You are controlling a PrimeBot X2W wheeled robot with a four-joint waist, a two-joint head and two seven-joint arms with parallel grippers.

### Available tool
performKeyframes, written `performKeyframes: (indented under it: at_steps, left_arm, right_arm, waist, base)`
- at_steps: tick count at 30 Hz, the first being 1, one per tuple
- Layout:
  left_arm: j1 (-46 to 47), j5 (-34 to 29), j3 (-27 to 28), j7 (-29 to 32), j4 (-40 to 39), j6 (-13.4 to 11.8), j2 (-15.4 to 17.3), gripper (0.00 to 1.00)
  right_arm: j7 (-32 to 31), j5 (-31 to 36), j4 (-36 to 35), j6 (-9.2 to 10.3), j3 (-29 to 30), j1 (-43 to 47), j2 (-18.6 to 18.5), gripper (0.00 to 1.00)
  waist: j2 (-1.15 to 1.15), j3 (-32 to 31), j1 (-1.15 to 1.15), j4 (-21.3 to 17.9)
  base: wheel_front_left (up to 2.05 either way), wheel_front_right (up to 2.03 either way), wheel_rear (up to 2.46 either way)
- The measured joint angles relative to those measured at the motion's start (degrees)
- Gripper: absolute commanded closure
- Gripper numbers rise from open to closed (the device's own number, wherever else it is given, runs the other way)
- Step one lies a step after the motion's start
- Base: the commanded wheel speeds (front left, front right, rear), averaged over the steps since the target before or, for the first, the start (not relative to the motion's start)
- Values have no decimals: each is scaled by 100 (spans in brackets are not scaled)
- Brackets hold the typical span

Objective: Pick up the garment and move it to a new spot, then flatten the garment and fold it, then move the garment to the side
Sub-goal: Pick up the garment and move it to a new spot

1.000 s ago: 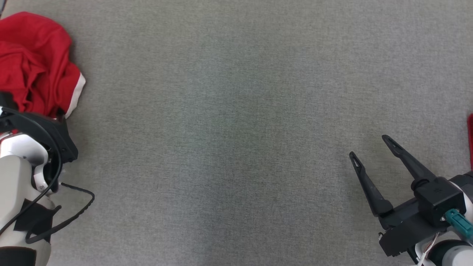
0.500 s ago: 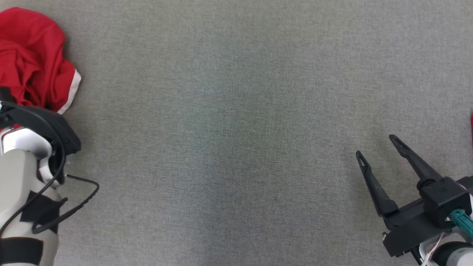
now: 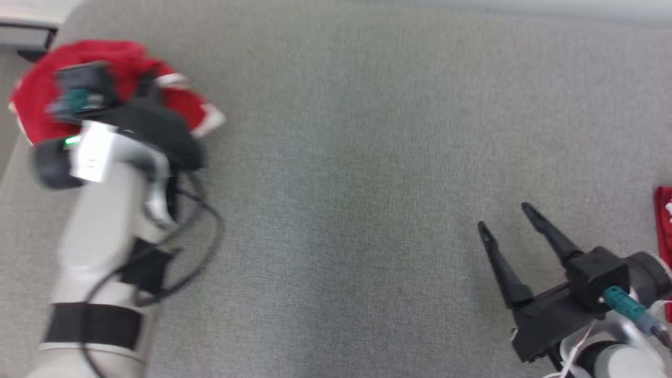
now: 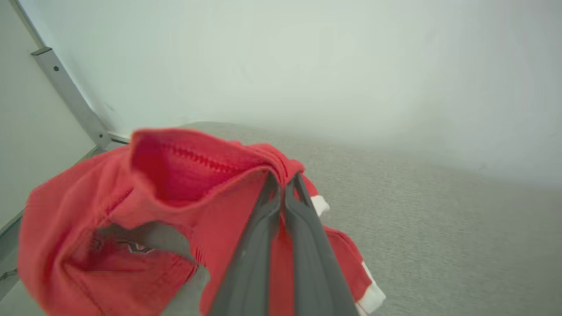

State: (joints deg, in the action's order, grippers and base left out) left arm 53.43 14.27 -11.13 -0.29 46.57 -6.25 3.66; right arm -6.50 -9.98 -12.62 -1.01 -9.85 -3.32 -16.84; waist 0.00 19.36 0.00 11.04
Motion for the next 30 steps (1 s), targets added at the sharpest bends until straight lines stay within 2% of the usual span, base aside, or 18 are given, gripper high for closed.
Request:
performKeyframes:
  at_steps: [4, 15, 19, 30]
  left_arm:
    - [-7, -167, -359, -227, -210, 81, -283, 100]
    - [-428, -187, -1080, -487, -926, 591, -242, 100]
    - [-711, -194, -1403, -477, -1284, 731, -207, 100]
    - [-1094, 13, -1790, -216, -2236, 723, -182, 100]
  right_arm:
    - [133, -65, 288, 0, -102, -90, 209, 0]
    - [480, -261, 1061, 37, -380, -41, 740, 0]
    - [582, -265, 1161, 76, -444, 82, 846, 0]
    - [788, -287, 1200, 204, -285, 328, 811, 0]
  waist:
    - [0, -291, 0, 34]
    - [-1, -1152, -1, -127]
    - [-1, -1383, -1, -351]
    - [-1, -1691, -1, -1171]
  base:
    - [0, 0, 0]
    - [0, 0, 0]
    - [0, 0, 0]
    - [0, 0, 0]
